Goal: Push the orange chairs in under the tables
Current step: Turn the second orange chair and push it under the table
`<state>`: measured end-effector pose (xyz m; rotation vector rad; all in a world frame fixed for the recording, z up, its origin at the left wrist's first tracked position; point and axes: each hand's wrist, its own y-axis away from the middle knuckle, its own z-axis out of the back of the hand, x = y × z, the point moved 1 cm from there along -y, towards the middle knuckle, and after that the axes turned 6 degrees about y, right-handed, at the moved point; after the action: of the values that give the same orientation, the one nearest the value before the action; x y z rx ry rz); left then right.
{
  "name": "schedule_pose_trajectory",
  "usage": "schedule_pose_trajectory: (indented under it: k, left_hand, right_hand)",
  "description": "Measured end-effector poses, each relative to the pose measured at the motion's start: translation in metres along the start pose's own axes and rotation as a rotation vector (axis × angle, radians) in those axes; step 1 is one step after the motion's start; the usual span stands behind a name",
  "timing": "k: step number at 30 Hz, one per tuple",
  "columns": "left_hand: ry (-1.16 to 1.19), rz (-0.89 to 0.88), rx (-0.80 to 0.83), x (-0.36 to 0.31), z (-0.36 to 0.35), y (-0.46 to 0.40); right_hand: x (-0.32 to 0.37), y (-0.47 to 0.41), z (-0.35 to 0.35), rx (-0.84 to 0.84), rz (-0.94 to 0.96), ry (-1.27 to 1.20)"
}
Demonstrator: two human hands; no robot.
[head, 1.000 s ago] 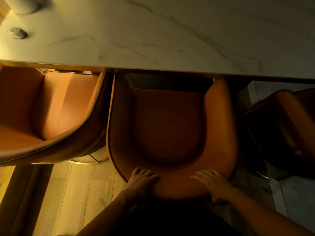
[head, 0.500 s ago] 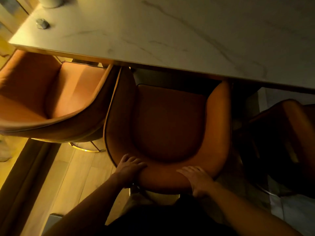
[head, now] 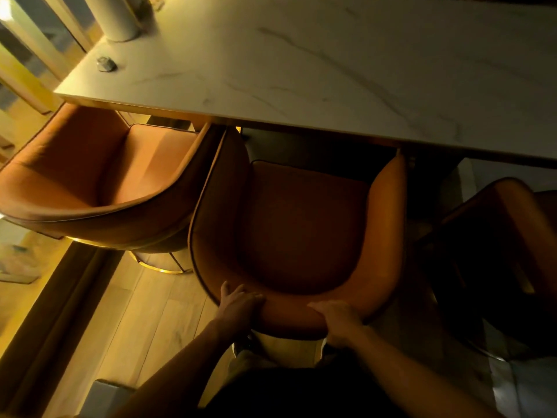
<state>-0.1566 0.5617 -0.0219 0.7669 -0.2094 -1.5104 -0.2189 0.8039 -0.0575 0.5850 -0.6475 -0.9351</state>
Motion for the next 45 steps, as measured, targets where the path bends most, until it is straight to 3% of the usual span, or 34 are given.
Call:
schedule_pose_trajectory:
  k: [8, 12, 15, 19, 26, 45]
  left_hand:
    - [-0.13, -0.018, 0.048, 0.001, -0.016, 0.007]
    - [-0.114, -0.189, 0.045, -0.016, -0.038, -0.005]
    - [-0.08, -0.291, -0.018, -0.018, -0.043, -0.009]
    - [-0.031, -0.336, -0.095, -0.012, -0.046, -0.007]
    - [-0.089, -0.419, -0.156, -0.006, -0.045, -0.016]
    - [-0.072, -0.389, -0.181, -0.007, -0.012, -0.079]
  right_hand:
    - [0.015, 0.005, -0.022, 0.025, 0.079, 0.103]
    - [0.029, -0.001, -0.029, -0.279, 0.248, 0.174]
    - [0.021, -0.007, -0.033, -0.145, 0.263, 0.238]
    - [0.015, -0.01, -0.034, -0.214, 0.29, 0.12]
    - [0.007, -0.018, -0.031, -0.128, 0.374, 0.031]
    - [-0.032, -0.065, 0.02, -0.24, 0.451, 0.098]
